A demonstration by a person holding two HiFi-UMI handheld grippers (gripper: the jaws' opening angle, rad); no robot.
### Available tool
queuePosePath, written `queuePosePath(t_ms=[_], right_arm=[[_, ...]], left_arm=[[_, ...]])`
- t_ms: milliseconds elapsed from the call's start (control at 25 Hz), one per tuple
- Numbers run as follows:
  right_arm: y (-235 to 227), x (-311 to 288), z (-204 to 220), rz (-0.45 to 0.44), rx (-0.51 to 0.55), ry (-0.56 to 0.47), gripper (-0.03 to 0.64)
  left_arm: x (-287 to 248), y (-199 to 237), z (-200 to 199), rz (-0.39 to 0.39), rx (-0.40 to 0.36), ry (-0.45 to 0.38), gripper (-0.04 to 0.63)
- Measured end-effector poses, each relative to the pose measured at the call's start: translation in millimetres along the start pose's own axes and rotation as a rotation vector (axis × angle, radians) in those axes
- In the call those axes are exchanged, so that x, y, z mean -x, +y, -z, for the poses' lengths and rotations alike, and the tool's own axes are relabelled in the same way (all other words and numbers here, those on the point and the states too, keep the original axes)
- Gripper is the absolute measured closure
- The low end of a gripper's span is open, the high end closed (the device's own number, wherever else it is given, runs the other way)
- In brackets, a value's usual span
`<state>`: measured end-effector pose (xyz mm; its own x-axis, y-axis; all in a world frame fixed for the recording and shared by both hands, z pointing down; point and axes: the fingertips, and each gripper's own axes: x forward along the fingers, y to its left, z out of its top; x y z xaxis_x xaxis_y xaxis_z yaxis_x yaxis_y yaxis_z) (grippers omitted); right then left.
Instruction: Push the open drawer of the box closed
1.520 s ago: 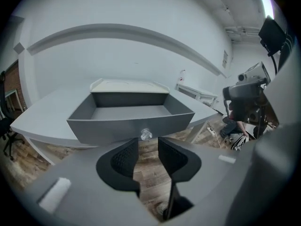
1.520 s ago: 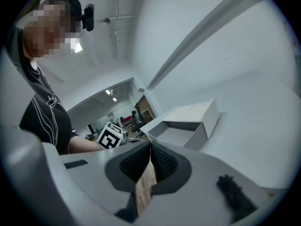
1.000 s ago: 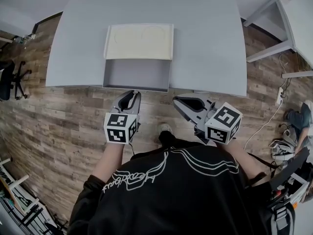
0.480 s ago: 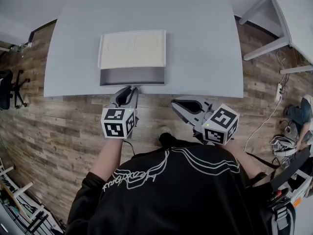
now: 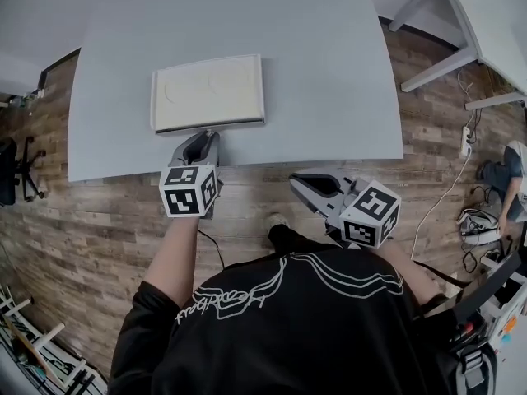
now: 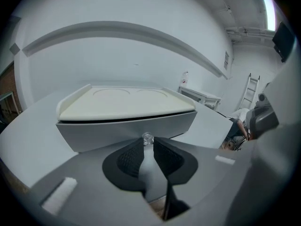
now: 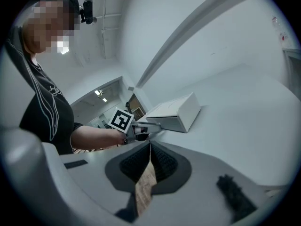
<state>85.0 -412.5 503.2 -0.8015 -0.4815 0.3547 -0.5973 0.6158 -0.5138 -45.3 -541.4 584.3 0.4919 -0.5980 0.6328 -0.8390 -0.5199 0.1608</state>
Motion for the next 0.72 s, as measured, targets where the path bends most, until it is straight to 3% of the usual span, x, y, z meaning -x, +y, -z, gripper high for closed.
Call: queuePosePath(t_ms=[320, 440, 600, 720], right_arm=[[2, 13, 8, 0.042, -0.011, -0.016, 0.607], [11, 19, 9, 0.058, 0.001, -0.028, 0.607], [34, 26, 12, 0.066, 0.020, -0.050, 0.606], [58, 28, 13, 0.072, 0.039, -0.065, 0.606]], left_arm=[[-10, -1, -5, 0.001, -0.036, -0.006, 0.517], [-5, -7, -5, 0.017, -0.026, -0.016, 0.448], [26, -20, -3, 0.050, -0.008, -0.047, 0.437], [66, -40, -1, 0.124, 0.033, -0.081, 0.439]])
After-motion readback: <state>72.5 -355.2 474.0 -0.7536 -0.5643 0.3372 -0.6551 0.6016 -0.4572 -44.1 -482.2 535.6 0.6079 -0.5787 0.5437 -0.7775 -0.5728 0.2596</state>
